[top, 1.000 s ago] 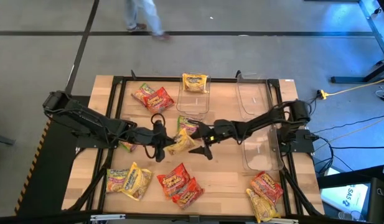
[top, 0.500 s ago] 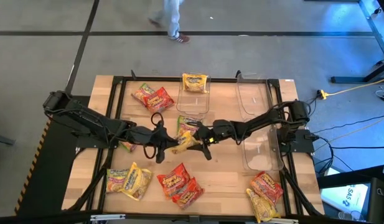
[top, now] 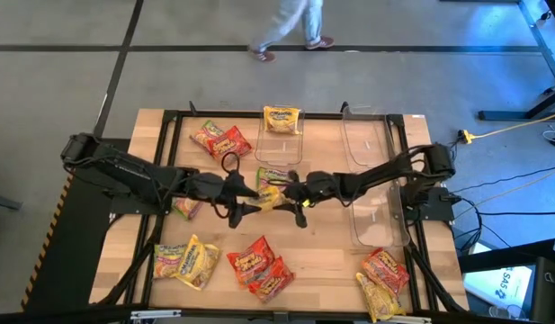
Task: Sort Maruchan noodles
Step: Put the yellow noodle pack into the top left transparent bin
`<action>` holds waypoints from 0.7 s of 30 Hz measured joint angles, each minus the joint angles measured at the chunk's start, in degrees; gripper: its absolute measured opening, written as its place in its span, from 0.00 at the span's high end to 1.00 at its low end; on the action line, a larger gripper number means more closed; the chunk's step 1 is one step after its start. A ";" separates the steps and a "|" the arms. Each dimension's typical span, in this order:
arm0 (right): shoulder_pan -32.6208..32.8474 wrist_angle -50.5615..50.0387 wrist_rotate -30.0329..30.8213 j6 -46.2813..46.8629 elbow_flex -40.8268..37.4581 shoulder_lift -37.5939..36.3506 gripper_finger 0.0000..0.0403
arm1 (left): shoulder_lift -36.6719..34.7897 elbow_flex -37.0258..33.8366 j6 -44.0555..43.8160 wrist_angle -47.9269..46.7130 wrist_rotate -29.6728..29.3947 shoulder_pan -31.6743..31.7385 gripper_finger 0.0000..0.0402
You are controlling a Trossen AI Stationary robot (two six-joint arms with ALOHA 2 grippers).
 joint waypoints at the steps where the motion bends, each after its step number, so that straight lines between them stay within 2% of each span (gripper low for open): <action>1: 0.00 -1.06 0.29 -0.65 0.00 -0.79 0.77 | 0.00 0.54 0.95 -0.08 0.02 0.37 0.35; 4: -0.07 -2.86 0.77 -2.14 0.07 -2.35 0.77 | 0.00 1.76 5.11 -0.10 -0.29 1.26 0.30; 8: 0.15 -7.98 0.15 -3.54 -0.09 -3.29 0.76 | -0.13 3.27 5.88 3.60 -5.01 1.87 0.30; 10: 0.28 -9.77 0.39 -3.89 -0.25 -3.55 0.75 | -0.26 3.91 7.27 3.71 -5.10 1.87 0.30; 12: 0.10 -10.69 1.31 -4.18 -0.34 -4.73 0.76 | 0.02 5.08 8.73 1.84 -3.30 1.66 0.30; 16: 0.02 -11.33 1.76 -4.84 -1.26 -6.20 0.77 | -0.28 9.38 9.10 -7.29 -4.05 1.85 0.30; 18: 0.10 -11.20 1.65 -5.05 -1.22 -7.37 0.77 | 0.09 9.94 8.68 -11.89 -3.57 1.74 0.30; 21: 0.09 -10.86 1.60 -5.68 -1.11 -8.98 0.76 | 1.46 9.59 7.16 -13.92 -2.47 1.76 0.30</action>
